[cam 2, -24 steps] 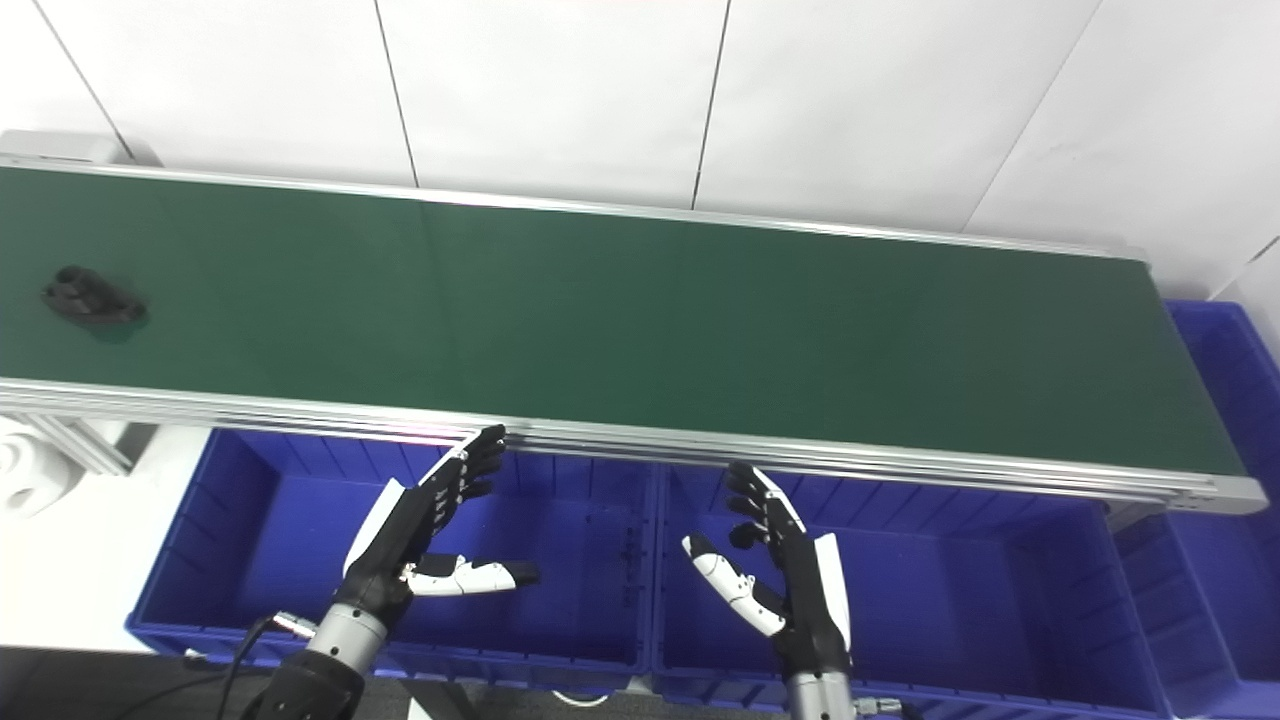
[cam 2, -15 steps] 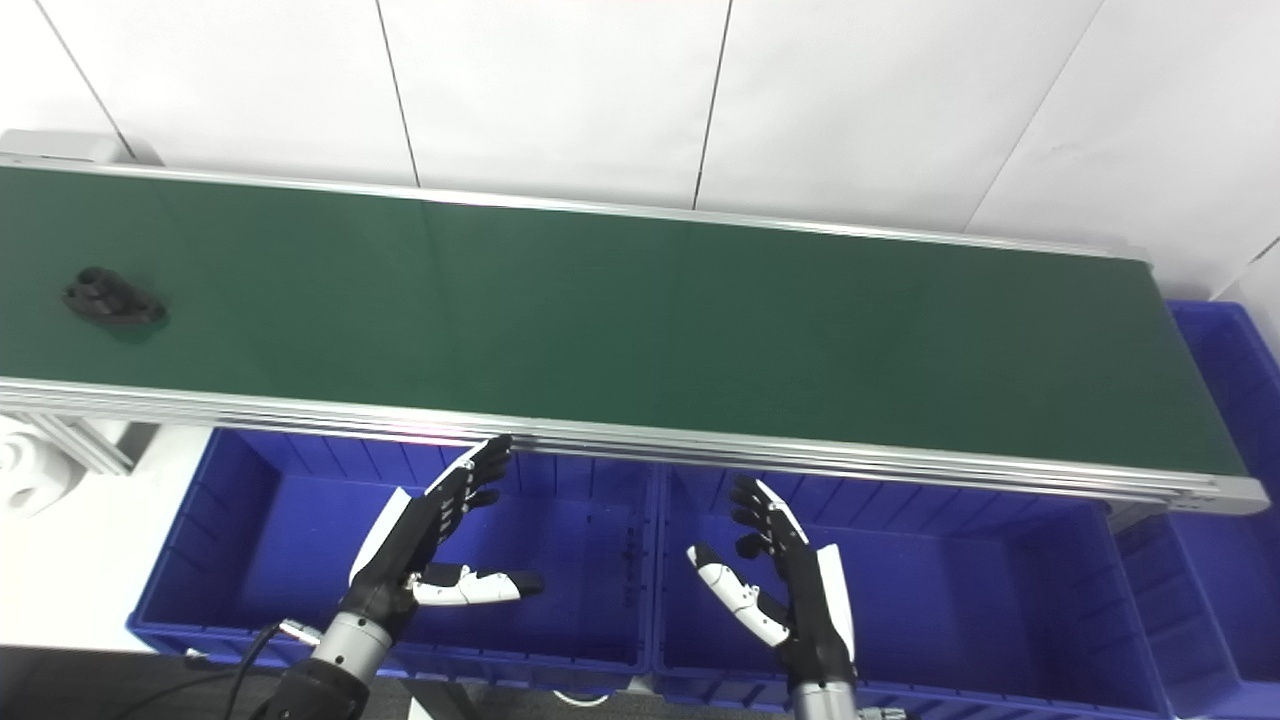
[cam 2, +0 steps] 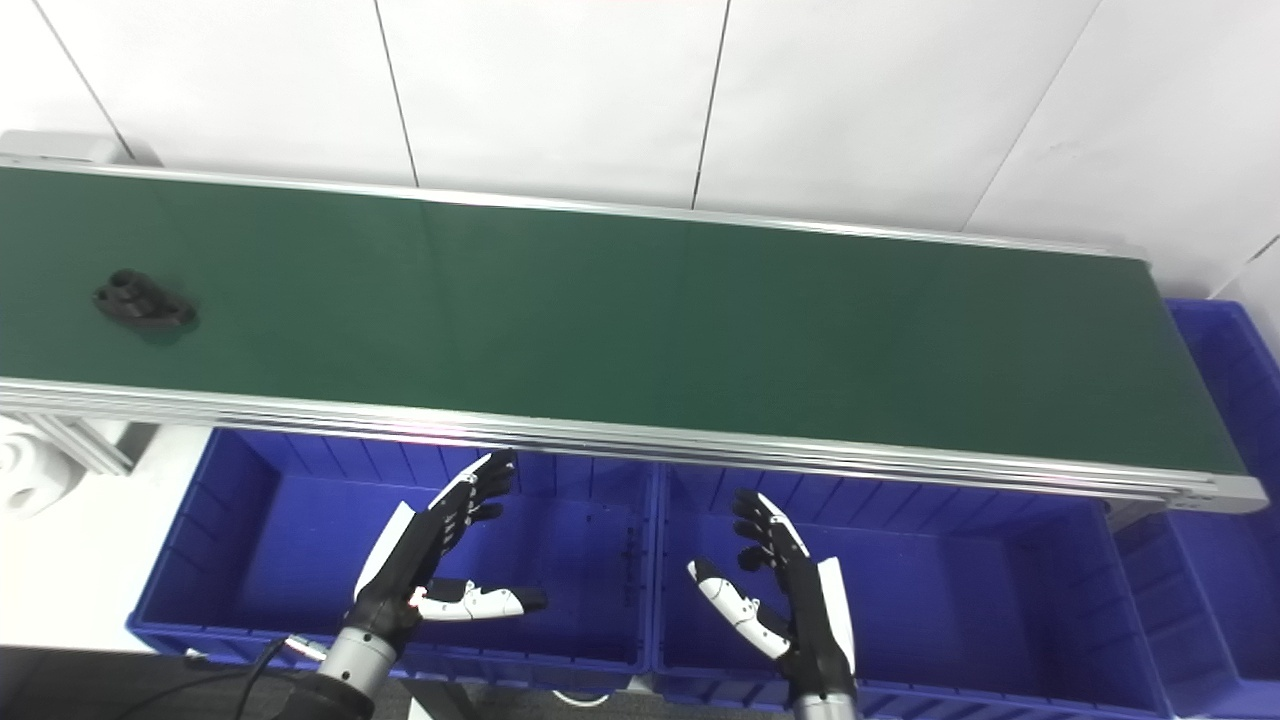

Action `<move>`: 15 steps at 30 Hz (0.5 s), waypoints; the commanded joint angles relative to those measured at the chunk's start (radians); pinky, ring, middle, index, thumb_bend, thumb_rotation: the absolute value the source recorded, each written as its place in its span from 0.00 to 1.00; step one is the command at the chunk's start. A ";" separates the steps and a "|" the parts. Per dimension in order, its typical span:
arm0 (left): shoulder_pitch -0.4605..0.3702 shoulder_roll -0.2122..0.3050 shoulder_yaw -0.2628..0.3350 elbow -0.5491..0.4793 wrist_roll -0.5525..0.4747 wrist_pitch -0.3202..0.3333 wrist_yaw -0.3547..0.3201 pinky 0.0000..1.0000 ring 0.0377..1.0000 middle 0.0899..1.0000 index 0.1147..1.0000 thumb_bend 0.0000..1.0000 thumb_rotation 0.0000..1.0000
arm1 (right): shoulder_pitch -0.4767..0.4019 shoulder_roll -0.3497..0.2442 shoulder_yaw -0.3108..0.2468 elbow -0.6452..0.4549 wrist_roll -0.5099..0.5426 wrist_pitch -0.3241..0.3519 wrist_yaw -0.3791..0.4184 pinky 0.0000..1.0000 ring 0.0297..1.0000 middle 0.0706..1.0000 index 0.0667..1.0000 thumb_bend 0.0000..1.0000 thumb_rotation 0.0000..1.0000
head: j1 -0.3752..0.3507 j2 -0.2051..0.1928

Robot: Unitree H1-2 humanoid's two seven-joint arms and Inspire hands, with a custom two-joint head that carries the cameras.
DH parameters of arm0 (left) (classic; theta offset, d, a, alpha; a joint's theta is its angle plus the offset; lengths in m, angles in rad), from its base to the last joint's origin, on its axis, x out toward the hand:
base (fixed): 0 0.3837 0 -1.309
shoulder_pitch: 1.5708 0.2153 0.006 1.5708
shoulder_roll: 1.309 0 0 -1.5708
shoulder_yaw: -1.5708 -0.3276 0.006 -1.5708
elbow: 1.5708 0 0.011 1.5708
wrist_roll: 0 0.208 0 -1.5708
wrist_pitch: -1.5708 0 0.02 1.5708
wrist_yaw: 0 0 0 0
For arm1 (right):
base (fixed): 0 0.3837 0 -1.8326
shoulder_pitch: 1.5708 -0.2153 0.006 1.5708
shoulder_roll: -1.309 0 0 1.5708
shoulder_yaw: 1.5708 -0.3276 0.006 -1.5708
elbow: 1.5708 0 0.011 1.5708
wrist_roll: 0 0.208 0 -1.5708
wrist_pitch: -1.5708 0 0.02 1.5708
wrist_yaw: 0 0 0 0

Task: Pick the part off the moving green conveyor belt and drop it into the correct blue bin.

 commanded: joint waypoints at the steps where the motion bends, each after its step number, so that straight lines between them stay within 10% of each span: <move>1: -0.014 -0.020 -0.007 -0.016 0.014 -0.037 0.017 0.84 0.89 0.91 0.89 0.73 0.20 | -0.005 -0.004 -0.012 -0.013 0.007 -0.050 -0.013 0.76 0.81 0.83 0.84 0.72 0.56 | 0.008 -0.003; 10: -0.021 -0.036 -0.018 0.016 0.044 -0.061 0.034 0.84 0.89 0.91 0.89 0.72 0.22 | -0.023 -0.025 -0.022 0.037 0.035 -0.084 -0.015 0.79 0.81 0.82 0.84 0.69 0.60 | 0.050 -0.032; 15: -0.028 -0.048 -0.029 0.067 0.058 -0.090 0.048 0.84 0.88 0.90 0.90 0.72 0.24 | -0.026 -0.048 -0.016 0.071 0.035 -0.090 -0.021 0.76 0.81 0.83 0.85 0.69 0.61 | 0.193 -0.089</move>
